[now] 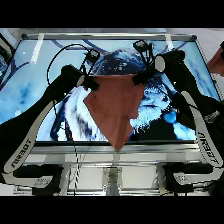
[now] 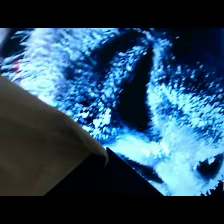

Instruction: Fold the clothes and pants, and hang the long-sleeved shirts on hangers.

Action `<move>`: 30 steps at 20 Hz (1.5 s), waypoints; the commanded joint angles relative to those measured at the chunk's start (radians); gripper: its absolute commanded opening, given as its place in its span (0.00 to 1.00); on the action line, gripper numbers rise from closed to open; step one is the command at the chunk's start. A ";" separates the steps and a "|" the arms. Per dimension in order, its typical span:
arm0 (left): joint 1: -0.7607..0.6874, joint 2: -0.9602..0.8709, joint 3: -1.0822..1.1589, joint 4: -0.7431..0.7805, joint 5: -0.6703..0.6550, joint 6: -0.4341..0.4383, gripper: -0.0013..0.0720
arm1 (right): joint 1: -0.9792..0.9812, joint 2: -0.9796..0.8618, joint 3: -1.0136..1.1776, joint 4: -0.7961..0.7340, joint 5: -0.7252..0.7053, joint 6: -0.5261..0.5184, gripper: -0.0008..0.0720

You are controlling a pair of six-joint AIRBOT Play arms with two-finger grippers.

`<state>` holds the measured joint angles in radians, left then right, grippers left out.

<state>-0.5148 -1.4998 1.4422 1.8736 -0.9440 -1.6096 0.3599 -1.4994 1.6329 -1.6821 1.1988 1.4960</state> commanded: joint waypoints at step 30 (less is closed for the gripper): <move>-0.024 0.309 0.001 0.025 0.072 -0.010 0.06 | -0.109 0.378 0.003 0.115 -0.045 -0.267 0.02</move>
<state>-0.5629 -1.1732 1.4433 1.9079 -0.7097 -1.6848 0.2512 -1.1282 1.6348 -1.5997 0.9951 1.2720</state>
